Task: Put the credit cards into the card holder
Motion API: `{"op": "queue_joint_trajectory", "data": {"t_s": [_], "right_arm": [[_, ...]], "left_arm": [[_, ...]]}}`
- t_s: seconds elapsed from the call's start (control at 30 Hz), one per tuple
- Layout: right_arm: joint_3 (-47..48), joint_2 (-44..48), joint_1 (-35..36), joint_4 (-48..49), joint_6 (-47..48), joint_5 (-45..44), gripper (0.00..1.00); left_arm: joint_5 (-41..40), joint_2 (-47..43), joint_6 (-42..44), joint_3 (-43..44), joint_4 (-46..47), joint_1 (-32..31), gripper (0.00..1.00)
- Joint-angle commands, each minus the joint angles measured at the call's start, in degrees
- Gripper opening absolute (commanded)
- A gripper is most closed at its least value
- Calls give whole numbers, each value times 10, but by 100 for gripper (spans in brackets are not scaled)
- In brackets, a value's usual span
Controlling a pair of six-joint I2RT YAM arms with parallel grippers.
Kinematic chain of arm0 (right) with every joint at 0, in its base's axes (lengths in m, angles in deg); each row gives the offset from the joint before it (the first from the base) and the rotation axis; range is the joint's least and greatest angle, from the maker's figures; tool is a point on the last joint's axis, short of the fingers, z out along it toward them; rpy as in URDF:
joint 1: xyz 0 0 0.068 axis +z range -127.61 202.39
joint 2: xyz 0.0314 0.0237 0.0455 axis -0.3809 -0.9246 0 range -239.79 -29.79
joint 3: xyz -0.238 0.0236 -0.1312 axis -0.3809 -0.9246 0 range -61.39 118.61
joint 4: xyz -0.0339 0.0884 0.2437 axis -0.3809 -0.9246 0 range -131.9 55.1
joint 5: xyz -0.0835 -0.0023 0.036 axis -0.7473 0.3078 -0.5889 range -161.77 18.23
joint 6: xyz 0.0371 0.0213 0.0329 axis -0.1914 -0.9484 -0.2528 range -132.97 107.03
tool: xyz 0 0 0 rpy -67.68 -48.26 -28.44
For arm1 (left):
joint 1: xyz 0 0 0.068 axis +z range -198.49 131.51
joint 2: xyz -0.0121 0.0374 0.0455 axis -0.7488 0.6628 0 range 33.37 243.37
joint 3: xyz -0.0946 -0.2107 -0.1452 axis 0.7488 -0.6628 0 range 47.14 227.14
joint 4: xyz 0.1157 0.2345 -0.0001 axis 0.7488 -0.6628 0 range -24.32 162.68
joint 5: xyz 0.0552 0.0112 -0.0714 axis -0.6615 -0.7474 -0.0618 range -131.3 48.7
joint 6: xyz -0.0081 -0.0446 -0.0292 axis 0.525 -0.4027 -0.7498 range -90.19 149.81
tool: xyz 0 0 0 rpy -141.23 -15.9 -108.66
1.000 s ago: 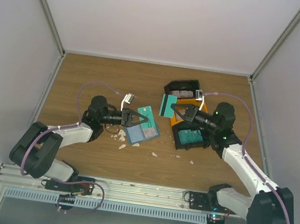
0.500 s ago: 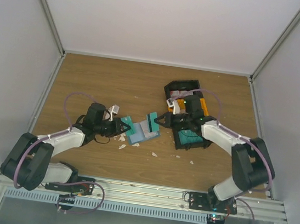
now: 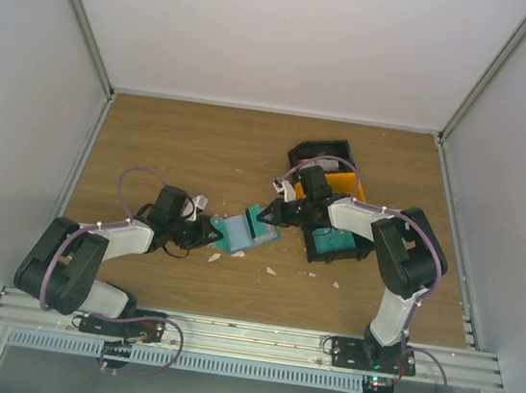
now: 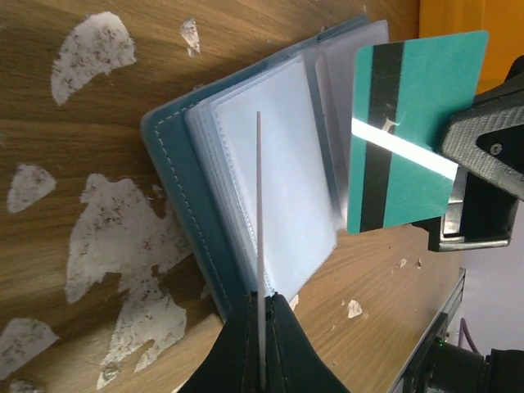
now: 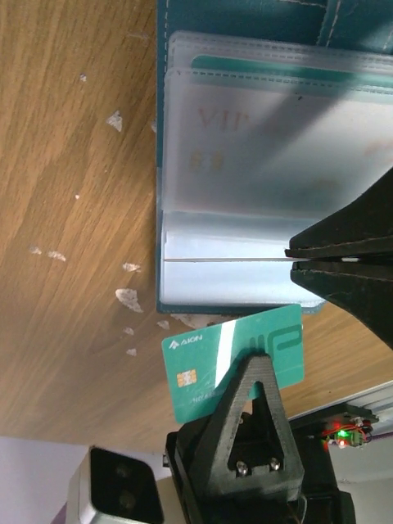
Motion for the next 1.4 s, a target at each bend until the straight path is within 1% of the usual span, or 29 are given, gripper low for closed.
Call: {"op": "queue_joint_trajectory", "data": {"t_s": [0.0, 0.2, 0.4, 0.63, 0.7, 0.83, 0.9, 1.07, 1.2, 1.37], "right_arm": [[13, -26, 8, -1, 14, -10, 0], [19, -40, 11, 4, 24, -33, 1], [6, -51, 13, 28, 11, 14, 1], [-16, -51, 14, 64, -30, 51, 1], [-21, -51, 15, 81, -44, 58, 1], [-24, -59, 16, 83, -56, 59, 3], [-26, -60, 17, 82, -63, 56, 4], [-46, -38, 17, 72, -93, -4, 4], [-66, -17, 16, 80, -127, -32, 4], [-78, -13, 17, 94, -142, -21, 4]], "left_arm": [[-9, 9, 23, -4, -3, 10, 0], [-21, 16, 33, -5, -19, 14, 0], [-14, 25, 38, -5, -18, 16, 0], [-4, 36, 39, -7, -9, 16, 0], [-3, 36, 40, -8, -9, 16, 0], [-3, 35, 40, -9, -8, 16, 0], [-3, 35, 40, -9, -6, 16, 0], [-4, 32, 40, -10, -4, 16, 0], [-4, 30, 39, -10, -5, 16, 0], [-2, 28, 39, -11, -2, 16, 0]]}}
